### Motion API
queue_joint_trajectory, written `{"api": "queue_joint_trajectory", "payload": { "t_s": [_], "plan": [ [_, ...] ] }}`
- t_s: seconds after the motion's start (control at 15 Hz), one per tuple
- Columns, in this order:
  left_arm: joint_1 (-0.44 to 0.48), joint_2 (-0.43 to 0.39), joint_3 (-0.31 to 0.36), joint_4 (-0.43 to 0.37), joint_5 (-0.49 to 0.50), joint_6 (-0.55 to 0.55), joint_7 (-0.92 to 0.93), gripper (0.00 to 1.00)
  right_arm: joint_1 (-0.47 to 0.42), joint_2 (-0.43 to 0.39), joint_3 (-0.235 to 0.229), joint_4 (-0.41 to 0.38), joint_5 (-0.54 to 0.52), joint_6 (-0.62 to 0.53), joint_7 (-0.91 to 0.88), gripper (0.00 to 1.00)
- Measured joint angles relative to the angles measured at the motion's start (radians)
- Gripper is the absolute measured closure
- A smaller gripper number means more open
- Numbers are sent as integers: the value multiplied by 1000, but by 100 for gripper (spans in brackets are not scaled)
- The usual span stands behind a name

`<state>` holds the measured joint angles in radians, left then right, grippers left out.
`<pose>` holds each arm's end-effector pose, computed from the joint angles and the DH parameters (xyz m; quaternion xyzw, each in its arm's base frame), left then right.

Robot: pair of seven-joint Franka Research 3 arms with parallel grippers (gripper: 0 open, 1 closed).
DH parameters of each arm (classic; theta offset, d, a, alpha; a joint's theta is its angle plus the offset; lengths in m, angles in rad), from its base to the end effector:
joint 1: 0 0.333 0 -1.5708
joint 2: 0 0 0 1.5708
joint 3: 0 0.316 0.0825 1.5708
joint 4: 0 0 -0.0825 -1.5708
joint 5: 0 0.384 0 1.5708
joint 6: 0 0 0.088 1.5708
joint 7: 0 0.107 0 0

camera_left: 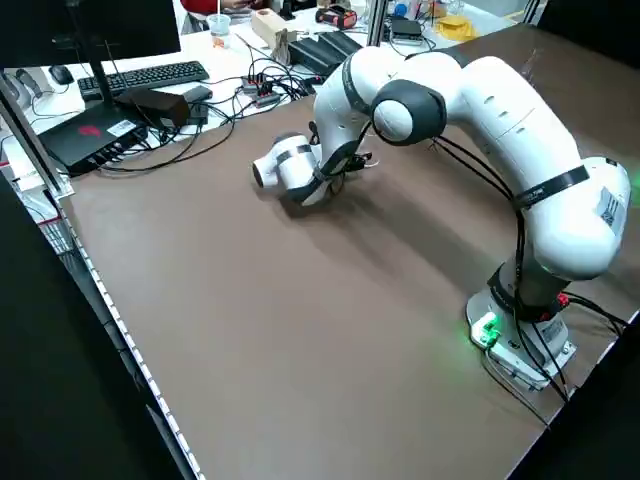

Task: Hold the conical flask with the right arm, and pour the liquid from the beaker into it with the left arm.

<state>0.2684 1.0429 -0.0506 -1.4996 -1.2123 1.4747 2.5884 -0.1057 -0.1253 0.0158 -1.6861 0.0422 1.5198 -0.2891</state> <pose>0.6204 0.0308 0.0690 0.4839 -0.5517 0.4596 0.5002 0.5075 -0.0405 0.6327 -0.9946 -0.1000 0.0163 0.0236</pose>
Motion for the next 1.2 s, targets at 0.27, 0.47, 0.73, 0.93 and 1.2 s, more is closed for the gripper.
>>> {"api": "queue_joint_trajectory", "payload": {
  "t_s": [0.27, 0.47, 0.73, 0.93, 1.2],
  "plan": [
    [-14, 6, 0, 3, -30, 9, 0, 0, 0, 0, 0, 2, 0, -8, -1, 0],
    [-27, 9, 0, 3, -39, 10, 0, 0, 0, 0, -1, 3, 0, -8, -1, 0],
    [-48, 18, 0, 3, -57, 13, 0, 0, 0, 0, -6, 4, 0, -8, -1, 0],
    [-59, 25, 0, 3, -72, 18, 0, 0, -1, 0, -8, 4, 0, -9, -1, 0],
    [-74, 28, 0, 3, -89, 22, 0, 1, -1, 0, -9, 4, 0, -9, -1, 0]
  ]
}}
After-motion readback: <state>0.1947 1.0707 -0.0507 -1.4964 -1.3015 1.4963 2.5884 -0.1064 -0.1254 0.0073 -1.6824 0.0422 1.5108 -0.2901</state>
